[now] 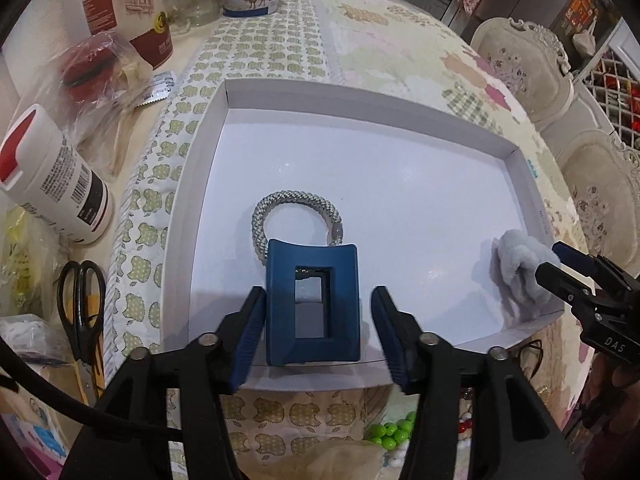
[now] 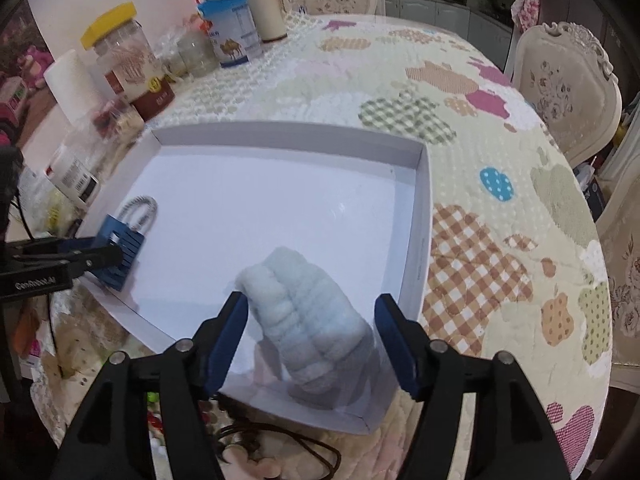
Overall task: Organize jewelry
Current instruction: 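Lower the clip into the tray with the left gripper while the right gripper releases the headband there, then withdraw both grippers from the tray toward the remaining accessories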
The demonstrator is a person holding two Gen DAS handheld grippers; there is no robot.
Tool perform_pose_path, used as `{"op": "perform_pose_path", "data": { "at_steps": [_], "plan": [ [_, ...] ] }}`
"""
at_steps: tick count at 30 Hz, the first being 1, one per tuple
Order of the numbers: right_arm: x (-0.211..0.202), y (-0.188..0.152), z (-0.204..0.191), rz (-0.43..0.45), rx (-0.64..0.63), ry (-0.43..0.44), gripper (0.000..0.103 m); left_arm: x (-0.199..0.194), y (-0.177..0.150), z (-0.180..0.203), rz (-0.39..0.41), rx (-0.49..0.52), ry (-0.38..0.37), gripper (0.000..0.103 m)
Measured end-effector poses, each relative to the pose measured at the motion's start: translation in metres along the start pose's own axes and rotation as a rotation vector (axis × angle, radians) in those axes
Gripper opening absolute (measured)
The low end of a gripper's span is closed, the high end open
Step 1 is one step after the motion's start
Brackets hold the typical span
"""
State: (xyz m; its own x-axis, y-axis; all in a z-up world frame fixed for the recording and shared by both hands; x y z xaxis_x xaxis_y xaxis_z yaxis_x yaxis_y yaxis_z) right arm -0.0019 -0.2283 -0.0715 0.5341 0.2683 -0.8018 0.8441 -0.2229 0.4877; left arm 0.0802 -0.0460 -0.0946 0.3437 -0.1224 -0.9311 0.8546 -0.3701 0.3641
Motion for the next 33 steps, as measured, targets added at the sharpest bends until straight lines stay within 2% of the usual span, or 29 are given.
{"op": "perform_pose_path", "data": {
  "at_steps": [9,14,33],
  "plan": [
    [-0.027,0.004,-0.013,0.065,0.006,0.047,0.071,-0.028,-0.006,-0.006,0.025,-0.023,-0.002,0.048],
    [-0.034,-0.001,-0.028,0.071,-0.009,0.087,0.071,-0.045,-0.017,-0.01,0.035,-0.058,0.0,0.048],
    [-0.056,-0.041,-0.072,0.036,-0.132,0.137,0.071,-0.092,-0.079,-0.017,0.078,-0.207,0.126,0.048]
  ]
}}
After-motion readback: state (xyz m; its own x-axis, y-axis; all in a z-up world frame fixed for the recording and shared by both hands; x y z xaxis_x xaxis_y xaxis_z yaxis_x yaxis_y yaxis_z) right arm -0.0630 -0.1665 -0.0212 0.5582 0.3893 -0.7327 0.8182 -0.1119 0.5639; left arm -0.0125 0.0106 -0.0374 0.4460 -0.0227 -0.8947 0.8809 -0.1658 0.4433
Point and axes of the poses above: each gripper's, at about its wrist camera, not at the fingertips, and x roughly the way its jaws point, z to its right, y to its top, the point moved 9 cm from there along x, roughly the way its jaws point, and after that the axes turned 14 degrees about y, right-handed, at the moved point
